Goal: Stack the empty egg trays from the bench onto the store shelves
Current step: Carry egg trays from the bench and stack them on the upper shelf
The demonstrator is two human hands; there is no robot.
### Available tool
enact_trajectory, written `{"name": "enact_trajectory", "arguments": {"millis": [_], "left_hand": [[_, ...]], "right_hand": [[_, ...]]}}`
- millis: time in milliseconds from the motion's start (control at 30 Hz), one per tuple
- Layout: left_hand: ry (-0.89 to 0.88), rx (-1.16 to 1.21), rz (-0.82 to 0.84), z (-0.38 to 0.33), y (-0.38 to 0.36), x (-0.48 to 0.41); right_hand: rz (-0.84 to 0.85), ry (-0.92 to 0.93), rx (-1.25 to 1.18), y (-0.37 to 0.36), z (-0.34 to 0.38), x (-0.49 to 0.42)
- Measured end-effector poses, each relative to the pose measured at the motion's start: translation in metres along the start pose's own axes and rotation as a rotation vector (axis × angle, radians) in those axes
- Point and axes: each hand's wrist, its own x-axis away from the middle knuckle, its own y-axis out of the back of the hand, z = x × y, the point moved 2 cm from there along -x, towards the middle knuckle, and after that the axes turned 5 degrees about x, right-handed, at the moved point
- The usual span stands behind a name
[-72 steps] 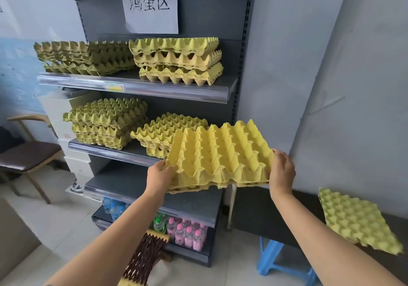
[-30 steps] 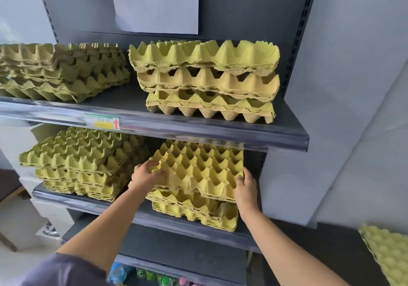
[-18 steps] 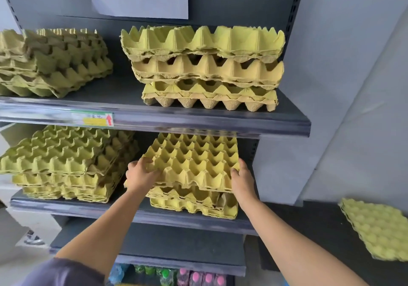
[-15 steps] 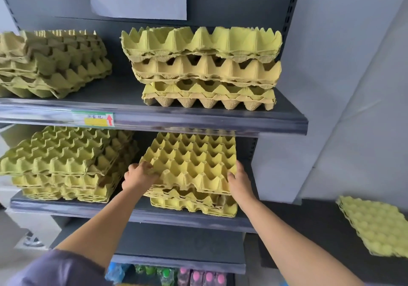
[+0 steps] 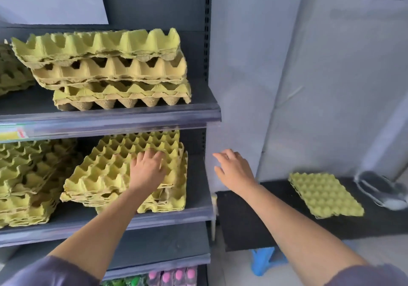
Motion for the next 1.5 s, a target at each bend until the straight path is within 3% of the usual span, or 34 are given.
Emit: {"name": "enact_trajectory", "arguments": {"millis": [400,833,1200,1333,1500], "left_hand": [[-0.376,0.131,0.004,-0.273,-0.082,0.004],[-0.611,0.227,0.285,-0.478,-0.231,-0.061],[-0.599,0.237,0.538,-0.570,-0.369,-0.117],[-0.501,0.209,0.638,-0.586,-0.414,-0.126],[-0.247,0.290,0.712,-0.605,-0.474,-0.128]], "right_hand": [[-0.058,-0.185,0.184,0.059,-0.277,0.107],[0.107,-0.450,0.220,0.019,-0.504,0.144],[0.317,-0.635,0.158,-0.041,-0.644,0.139],[0.380,-0.676,0.090,-0.064,-0.693,0.135],[0.479,-0.693,-0.010,-0.110,-0.754,0.131]]}}
